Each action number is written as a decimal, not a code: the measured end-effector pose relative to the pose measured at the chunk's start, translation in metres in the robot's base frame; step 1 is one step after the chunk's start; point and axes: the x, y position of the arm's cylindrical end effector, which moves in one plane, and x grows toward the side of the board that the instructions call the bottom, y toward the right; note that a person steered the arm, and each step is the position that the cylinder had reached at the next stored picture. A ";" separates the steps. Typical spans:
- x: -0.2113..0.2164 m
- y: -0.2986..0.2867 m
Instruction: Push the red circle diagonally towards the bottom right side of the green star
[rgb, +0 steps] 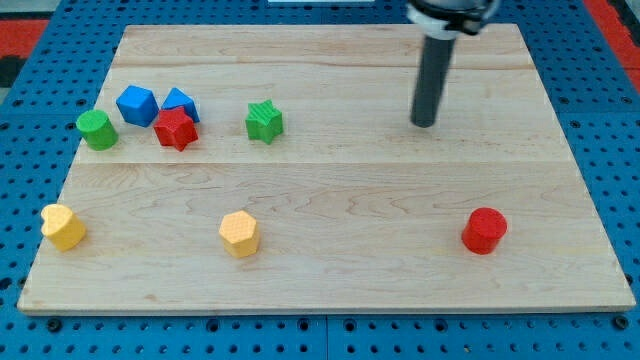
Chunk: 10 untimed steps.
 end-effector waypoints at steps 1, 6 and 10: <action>0.010 0.037; 0.043 0.052; 0.124 0.106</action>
